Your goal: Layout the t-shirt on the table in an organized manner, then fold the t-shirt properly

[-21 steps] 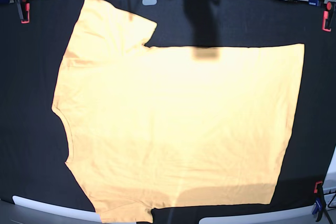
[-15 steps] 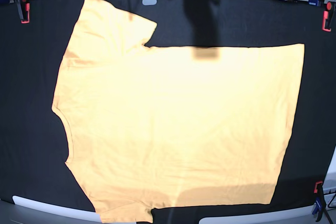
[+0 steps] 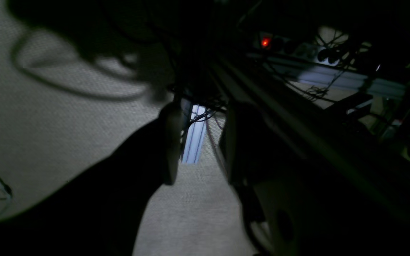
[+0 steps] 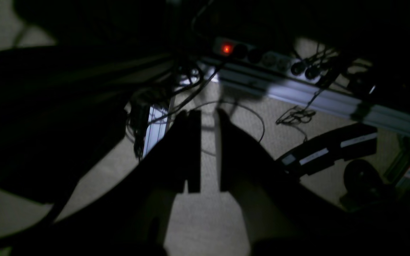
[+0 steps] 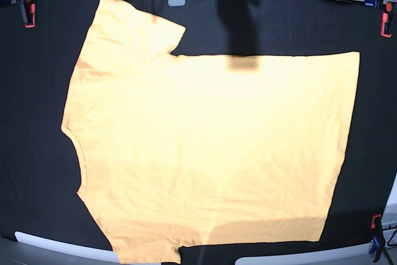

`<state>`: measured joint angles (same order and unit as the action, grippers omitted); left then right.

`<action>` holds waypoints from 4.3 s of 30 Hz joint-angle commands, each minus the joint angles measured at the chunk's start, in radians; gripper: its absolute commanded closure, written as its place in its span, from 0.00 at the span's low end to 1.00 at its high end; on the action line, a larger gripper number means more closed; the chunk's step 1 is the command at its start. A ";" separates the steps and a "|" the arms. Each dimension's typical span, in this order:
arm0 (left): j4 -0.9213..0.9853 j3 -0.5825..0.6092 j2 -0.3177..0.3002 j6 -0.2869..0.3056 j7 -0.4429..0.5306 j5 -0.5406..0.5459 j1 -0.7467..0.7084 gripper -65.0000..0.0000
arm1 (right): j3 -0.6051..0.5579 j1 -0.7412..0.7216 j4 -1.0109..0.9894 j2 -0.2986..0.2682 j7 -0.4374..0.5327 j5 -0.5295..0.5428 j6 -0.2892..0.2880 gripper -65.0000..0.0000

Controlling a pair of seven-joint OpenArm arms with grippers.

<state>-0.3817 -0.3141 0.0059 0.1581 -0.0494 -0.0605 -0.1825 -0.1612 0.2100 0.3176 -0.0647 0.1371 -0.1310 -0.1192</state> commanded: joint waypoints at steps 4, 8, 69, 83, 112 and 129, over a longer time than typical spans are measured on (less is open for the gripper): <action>-0.095 0.048 -0.010 0.031 -0.049 0.047 -0.085 0.71 | 0.001 0.105 0.126 -0.053 -0.030 0.047 -0.050 0.89; -0.238 0.147 -0.035 0.037 -0.120 0.075 -0.192 0.71 | 0.001 0.239 0.307 -0.121 -0.101 0.121 -0.116 0.89; -1.253 0.578 -0.802 0.130 -0.324 -0.325 -0.173 0.59 | 0.655 1.006 2.018 -0.639 -0.568 0.130 -0.255 0.68; -1.208 0.583 -0.840 0.132 -0.259 -0.332 -0.128 0.90 | 0.655 0.981 2.018 -0.639 -0.571 0.130 -0.255 0.68; -1.209 0.583 -0.840 0.130 -0.254 -0.384 -0.131 1.00 | 0.154 0.601 1.744 -0.715 -0.453 -0.558 -0.291 0.56; -1.209 0.583 -0.835 0.130 -0.256 -0.384 -0.130 1.00 | 0.105 0.503 1.605 -0.757 -0.338 -0.656 -0.392 0.56</action>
<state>-1.5856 0.2749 -0.8112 0.2897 -0.2947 -0.4423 -0.3153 -0.0631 0.7120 1.9110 -0.8017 -0.2028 -0.7868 -0.5186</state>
